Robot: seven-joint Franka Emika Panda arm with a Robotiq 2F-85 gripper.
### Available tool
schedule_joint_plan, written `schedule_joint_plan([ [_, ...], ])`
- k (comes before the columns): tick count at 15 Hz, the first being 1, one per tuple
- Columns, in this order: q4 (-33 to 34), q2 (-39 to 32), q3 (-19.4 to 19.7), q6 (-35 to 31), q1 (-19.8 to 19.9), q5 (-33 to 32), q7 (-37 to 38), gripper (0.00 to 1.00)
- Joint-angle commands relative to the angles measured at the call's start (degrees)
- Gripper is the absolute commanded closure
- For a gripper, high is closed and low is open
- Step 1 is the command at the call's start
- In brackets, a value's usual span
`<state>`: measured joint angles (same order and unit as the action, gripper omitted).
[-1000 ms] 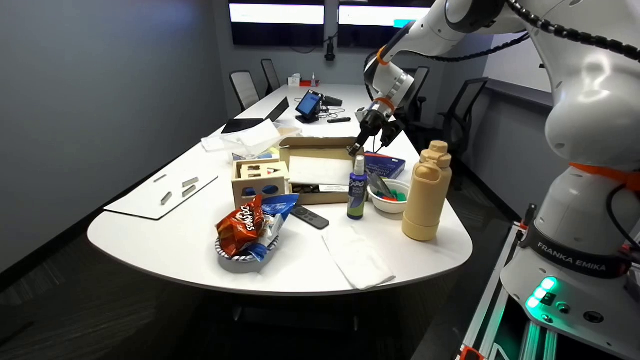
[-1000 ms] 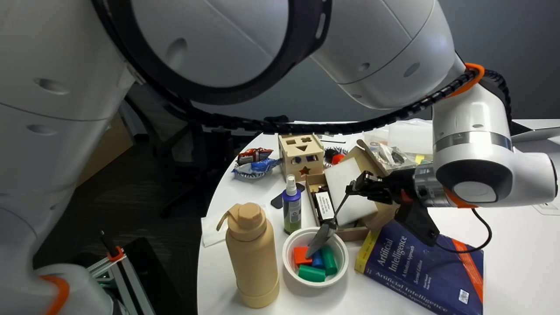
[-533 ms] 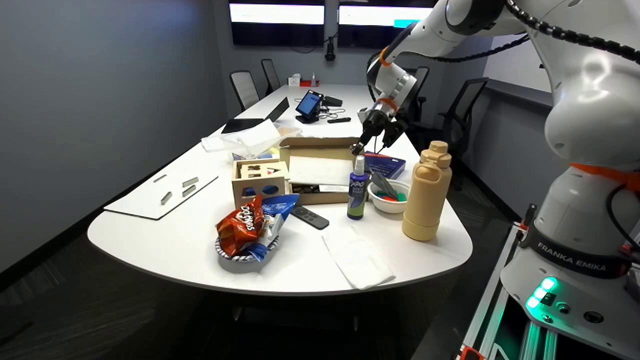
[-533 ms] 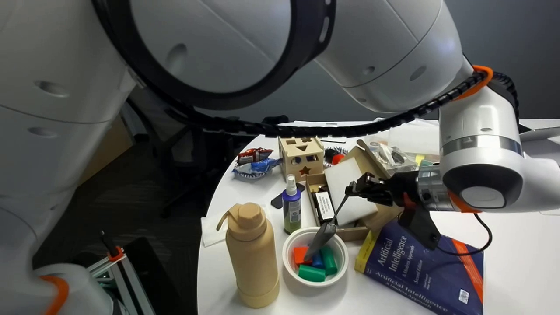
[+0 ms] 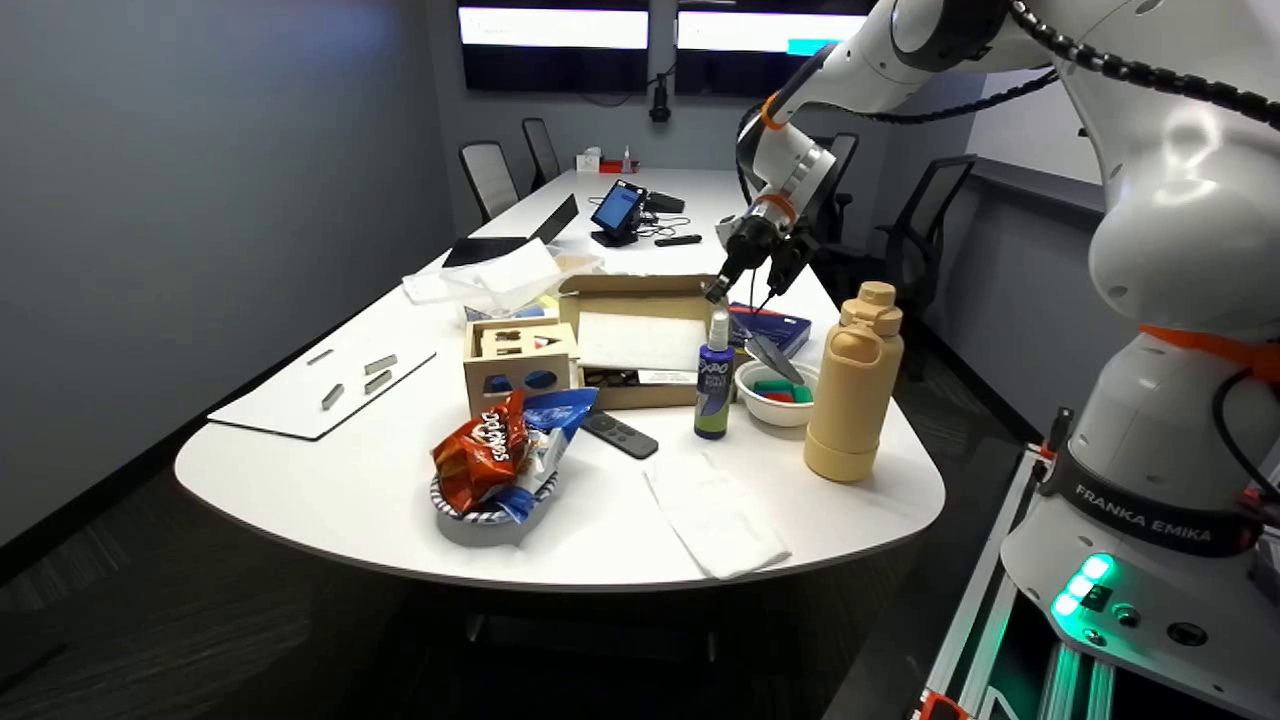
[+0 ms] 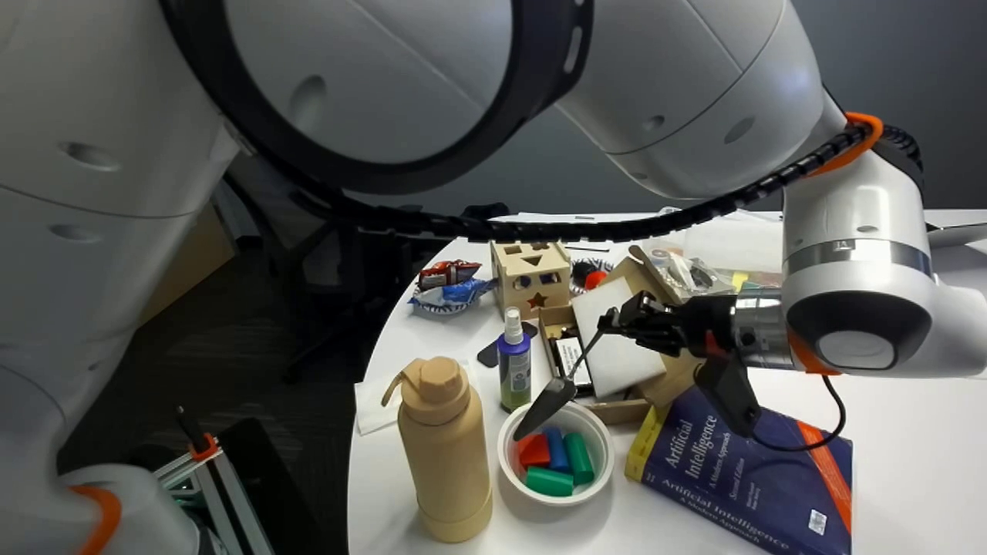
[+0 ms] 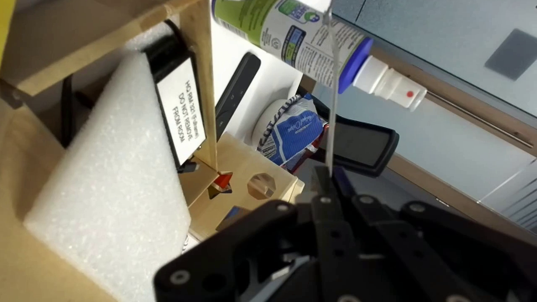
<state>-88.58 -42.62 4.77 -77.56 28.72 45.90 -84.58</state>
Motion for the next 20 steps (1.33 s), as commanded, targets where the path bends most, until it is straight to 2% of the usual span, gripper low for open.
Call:
schedule_joint_plan([
  [1,1.0,-1.2,0.3,2.0,0.2,2.0,-0.8,0.99],
  [10,1.0,-2.2,0.3,0.0,0.2,8.4,-4.0,0.99],
  [20,1.4,-1.5,2.2,-6.1,0.2,10.8,-14.4,0.99],
])
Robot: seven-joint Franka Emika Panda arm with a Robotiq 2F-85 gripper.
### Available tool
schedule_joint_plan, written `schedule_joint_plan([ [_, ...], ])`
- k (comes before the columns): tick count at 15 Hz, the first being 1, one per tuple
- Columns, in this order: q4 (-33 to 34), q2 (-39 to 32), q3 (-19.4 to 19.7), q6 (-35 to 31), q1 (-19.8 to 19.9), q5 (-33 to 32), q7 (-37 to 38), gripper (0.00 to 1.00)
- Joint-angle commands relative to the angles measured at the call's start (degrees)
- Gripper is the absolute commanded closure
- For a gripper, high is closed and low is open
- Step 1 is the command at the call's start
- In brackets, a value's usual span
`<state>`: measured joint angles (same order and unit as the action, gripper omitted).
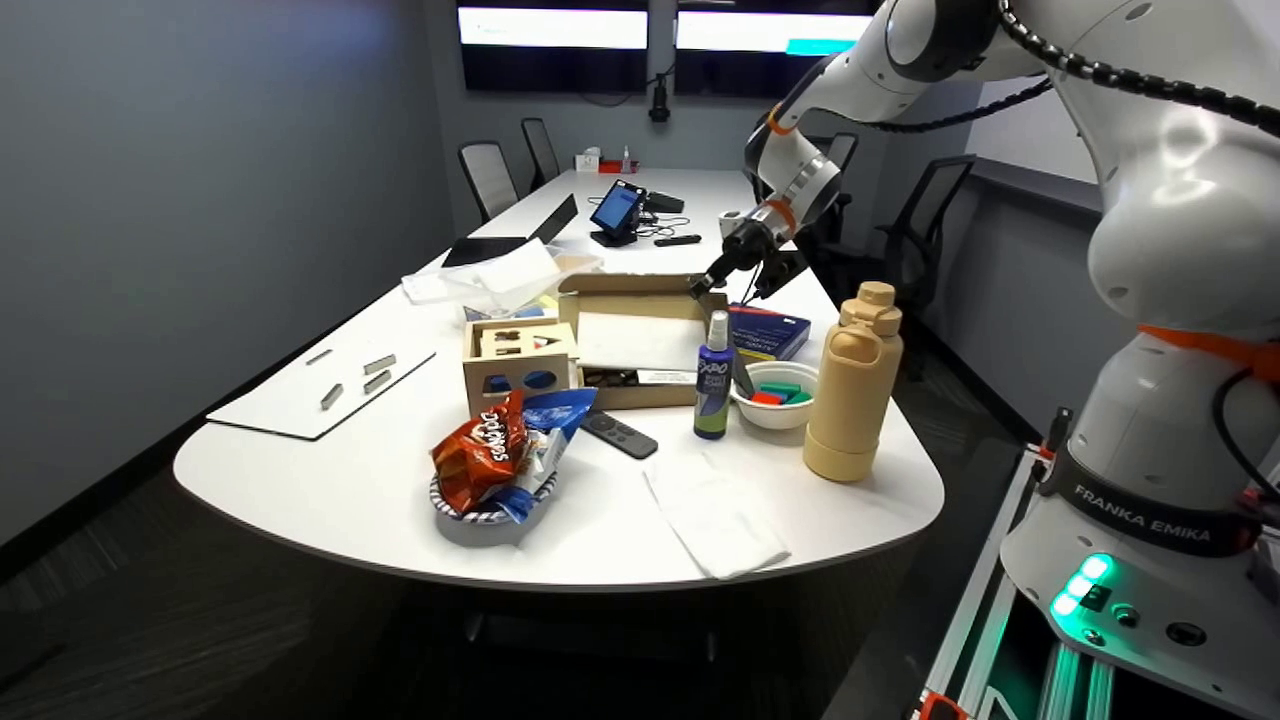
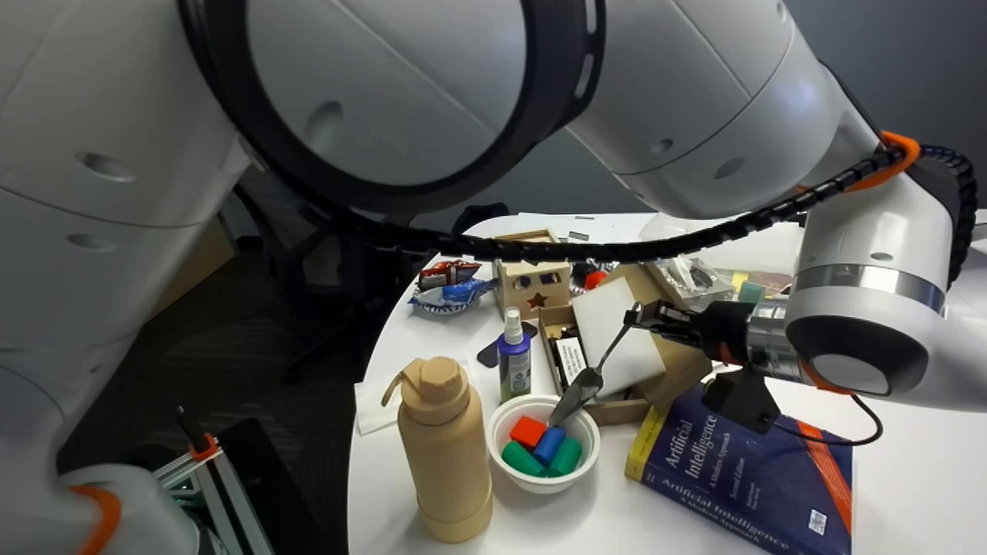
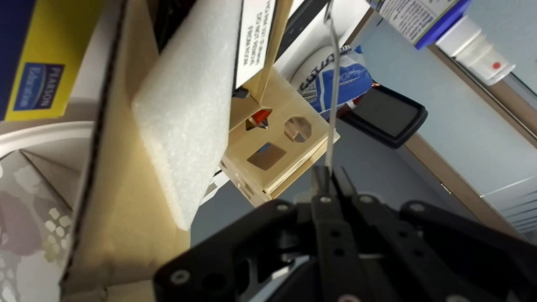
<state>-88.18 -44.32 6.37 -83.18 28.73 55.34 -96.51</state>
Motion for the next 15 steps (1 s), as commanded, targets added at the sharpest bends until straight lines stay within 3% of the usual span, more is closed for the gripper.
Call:
schedule_joint_plan([
  [1,1.3,0.2,0.7,-0.4,0.3,1.5,-2.9,0.99],
  [15,0.3,2.4,3.3,5.0,0.7,-4.4,-4.9,0.99],
])
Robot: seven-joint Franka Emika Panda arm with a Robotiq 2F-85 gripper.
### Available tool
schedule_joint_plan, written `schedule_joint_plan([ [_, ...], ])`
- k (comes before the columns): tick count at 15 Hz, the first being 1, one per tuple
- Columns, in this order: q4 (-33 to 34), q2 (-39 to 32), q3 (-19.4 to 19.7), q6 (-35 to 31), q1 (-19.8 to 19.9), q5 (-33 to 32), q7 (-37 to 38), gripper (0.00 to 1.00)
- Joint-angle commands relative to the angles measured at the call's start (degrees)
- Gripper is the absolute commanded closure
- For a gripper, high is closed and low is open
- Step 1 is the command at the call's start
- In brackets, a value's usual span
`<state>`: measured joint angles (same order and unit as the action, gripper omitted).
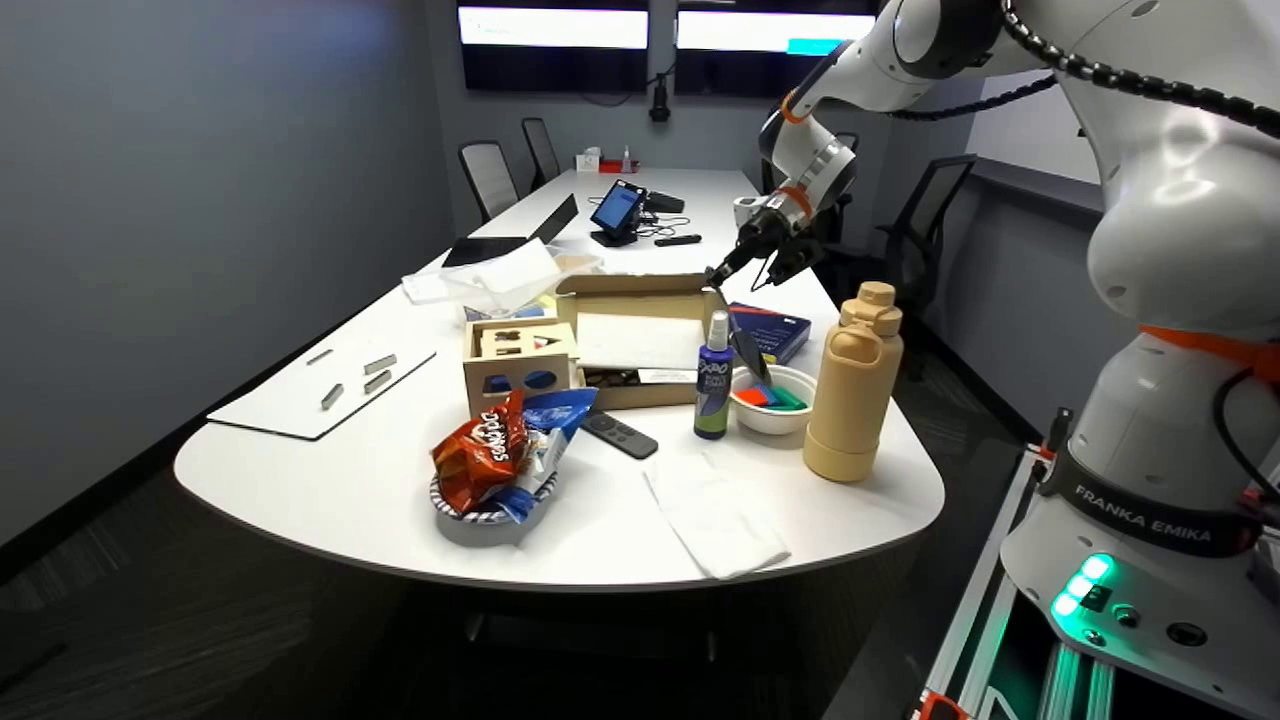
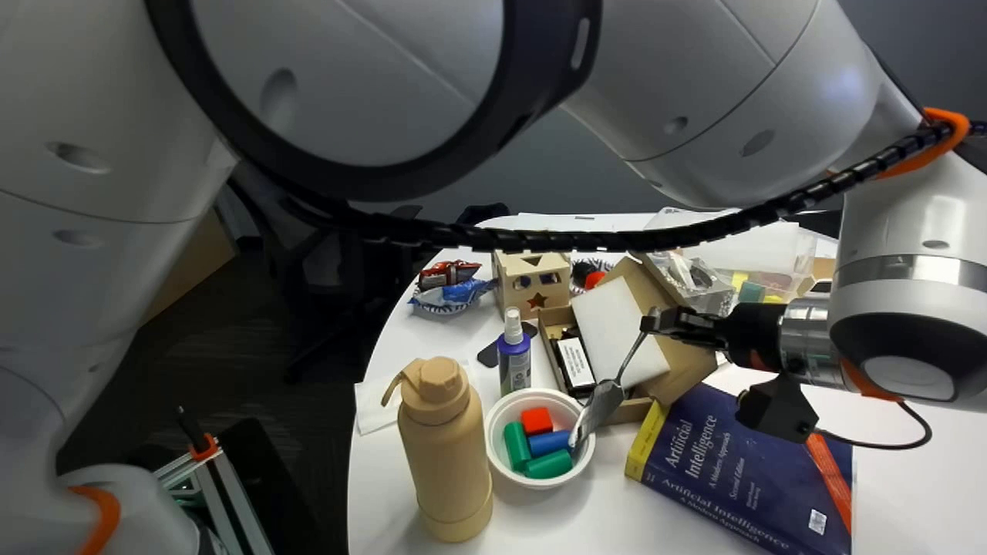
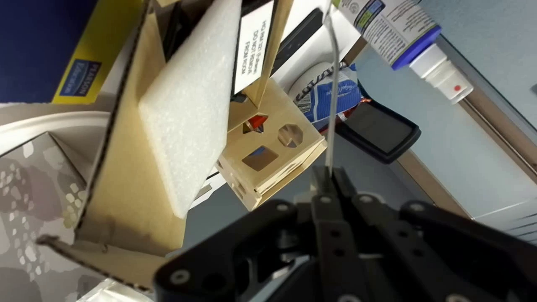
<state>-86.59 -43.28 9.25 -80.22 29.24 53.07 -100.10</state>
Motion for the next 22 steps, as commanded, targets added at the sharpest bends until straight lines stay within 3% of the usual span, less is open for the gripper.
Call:
schedule_joint_plan([
  [1,-1.7,1.5,0.5,2.7,0.2,-2.6,-1.6,0.99],
  [12,-5.4,2.0,0.3,10.3,0.6,-2.1,-3.1,0.99],
  [22,-7.4,1.6,-0.3,7.9,-1.2,1.6,-4.6,0.99],
])
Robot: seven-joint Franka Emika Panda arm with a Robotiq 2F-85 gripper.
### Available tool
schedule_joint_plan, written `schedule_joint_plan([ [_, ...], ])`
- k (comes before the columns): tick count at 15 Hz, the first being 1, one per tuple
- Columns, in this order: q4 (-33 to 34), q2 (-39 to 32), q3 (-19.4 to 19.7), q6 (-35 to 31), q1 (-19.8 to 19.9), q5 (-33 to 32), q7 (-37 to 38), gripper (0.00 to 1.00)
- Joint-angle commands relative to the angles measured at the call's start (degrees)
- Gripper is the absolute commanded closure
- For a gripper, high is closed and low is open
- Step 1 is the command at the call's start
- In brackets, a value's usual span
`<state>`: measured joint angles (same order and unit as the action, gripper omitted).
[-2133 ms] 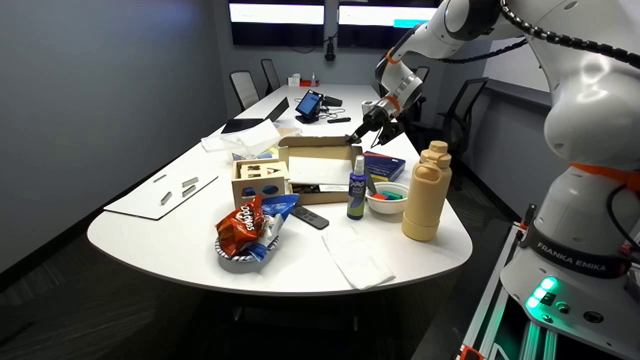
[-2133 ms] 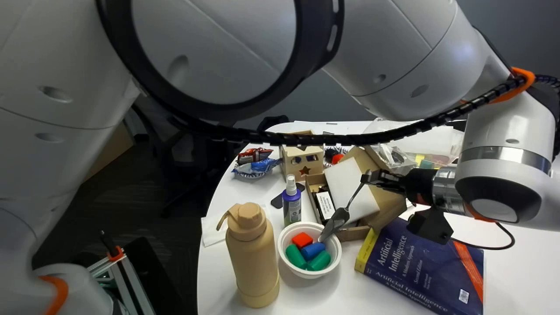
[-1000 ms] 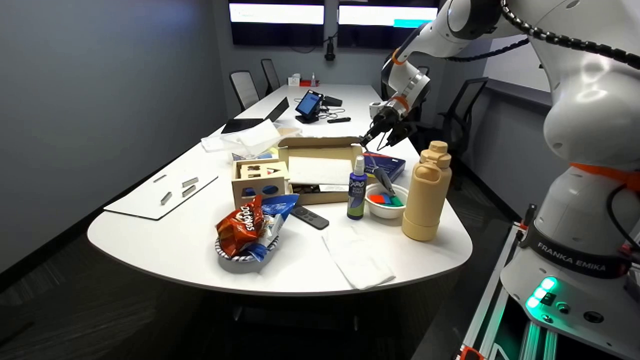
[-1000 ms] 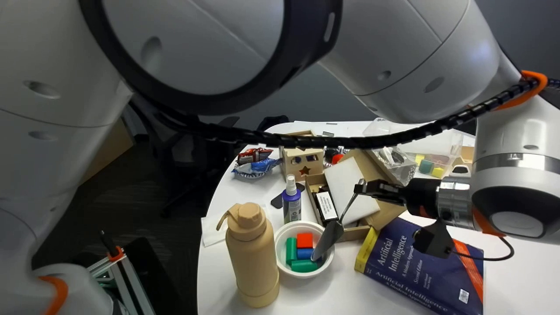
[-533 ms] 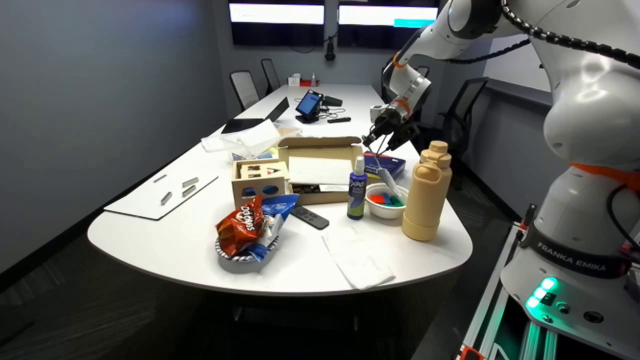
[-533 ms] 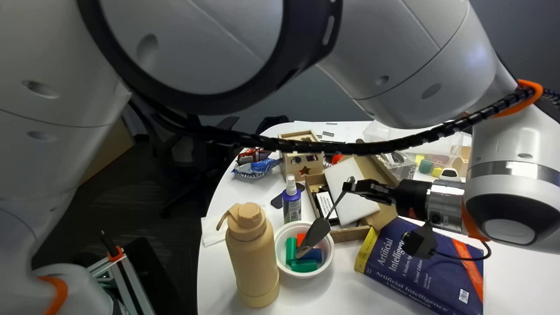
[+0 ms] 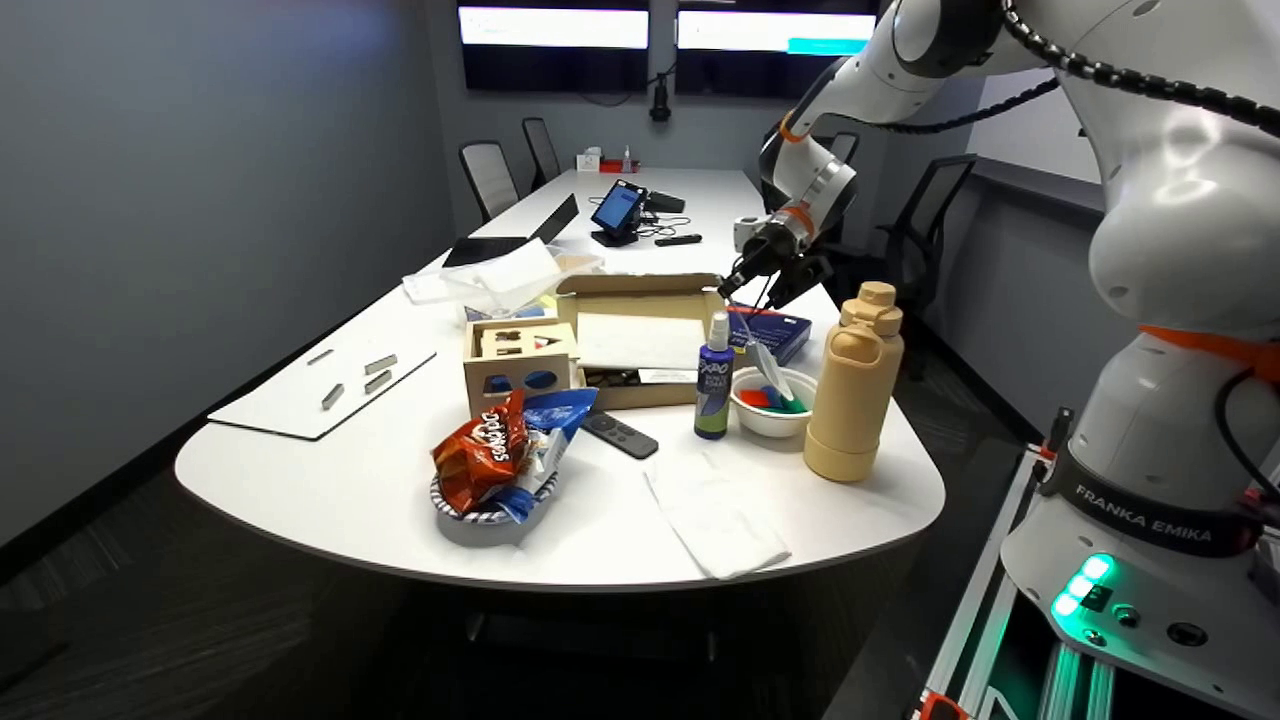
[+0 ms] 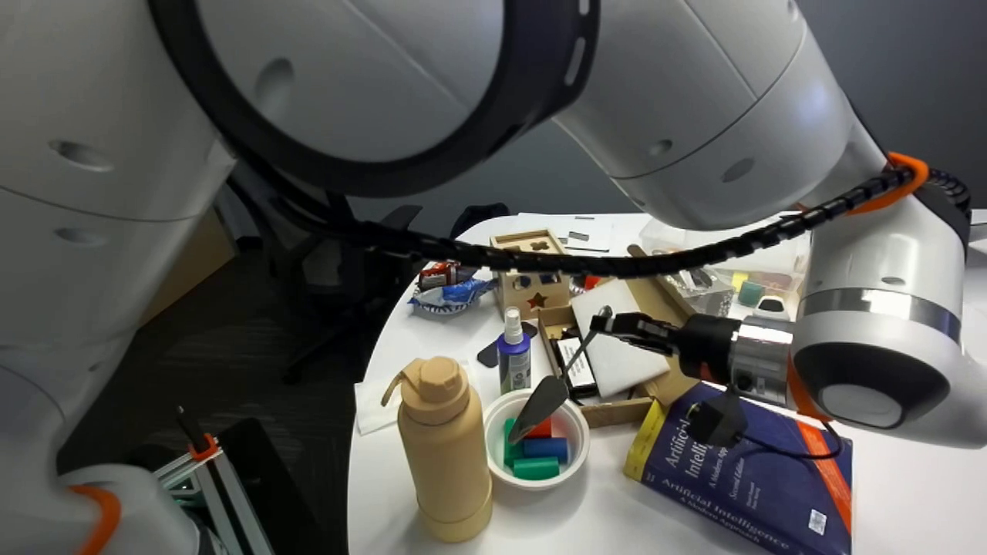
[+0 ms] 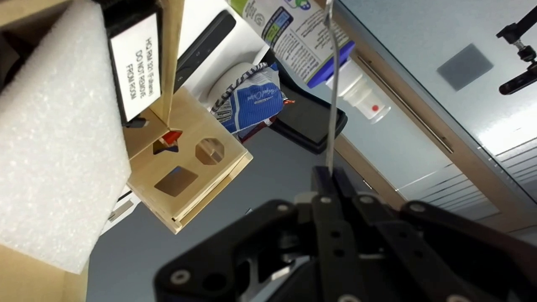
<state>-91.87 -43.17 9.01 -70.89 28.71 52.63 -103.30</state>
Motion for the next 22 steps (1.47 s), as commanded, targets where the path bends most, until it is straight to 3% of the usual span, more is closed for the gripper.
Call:
schedule_joint_plan([
  [1,-1.9,1.4,0.0,-1.6,-0.8,2.6,-1.6,0.99],
  [11,0.2,1.1,1.3,-8.0,-0.4,6.6,-7.0,0.99],
  [22,-0.5,3.3,3.9,-6.2,-0.4,-0.5,-7.4,0.99],
])
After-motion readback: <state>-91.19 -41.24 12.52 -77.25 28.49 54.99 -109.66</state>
